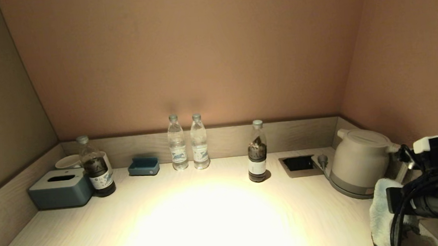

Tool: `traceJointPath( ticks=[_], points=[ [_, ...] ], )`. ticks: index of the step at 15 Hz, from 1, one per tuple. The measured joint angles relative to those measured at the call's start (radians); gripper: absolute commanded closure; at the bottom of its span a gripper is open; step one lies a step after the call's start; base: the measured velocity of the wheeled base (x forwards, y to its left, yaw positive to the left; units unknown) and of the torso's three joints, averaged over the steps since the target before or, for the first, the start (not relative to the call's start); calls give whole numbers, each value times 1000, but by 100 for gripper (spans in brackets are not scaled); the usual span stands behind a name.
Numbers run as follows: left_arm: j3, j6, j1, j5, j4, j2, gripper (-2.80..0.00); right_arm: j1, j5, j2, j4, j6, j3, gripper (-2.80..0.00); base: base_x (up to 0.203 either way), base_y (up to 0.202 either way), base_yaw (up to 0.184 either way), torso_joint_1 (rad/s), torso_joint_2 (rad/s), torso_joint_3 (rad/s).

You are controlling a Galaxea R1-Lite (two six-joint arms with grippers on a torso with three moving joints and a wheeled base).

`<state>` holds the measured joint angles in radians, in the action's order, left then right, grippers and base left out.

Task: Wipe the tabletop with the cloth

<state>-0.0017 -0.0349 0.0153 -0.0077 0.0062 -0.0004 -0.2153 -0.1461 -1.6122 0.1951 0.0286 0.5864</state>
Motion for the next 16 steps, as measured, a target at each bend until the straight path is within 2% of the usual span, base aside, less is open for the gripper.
traceJointPath(
  ticks=[7, 11, 15, 16],
  points=[
    [0, 0, 0, 0, 0, 0, 0, -9, -7, -47, 4, 8, 15, -280, 0, 0, 0, 0, 0, 0],
    [0, 0, 0, 0, 1, 0, 0, -9, 18, 45, 4, 1, 3, -280, 0, 0, 0, 0, 0, 0],
    [0, 0, 0, 0, 0, 0, 0, -1, 101, 274, 1, -43, -64, -280, 0, 0, 0, 0, 0, 0],
    [0, 0, 0, 0, 0, 0, 0, 1, 135, 335, 1, -61, -85, -214, 0, 0, 0, 0, 0, 0]
  ],
)
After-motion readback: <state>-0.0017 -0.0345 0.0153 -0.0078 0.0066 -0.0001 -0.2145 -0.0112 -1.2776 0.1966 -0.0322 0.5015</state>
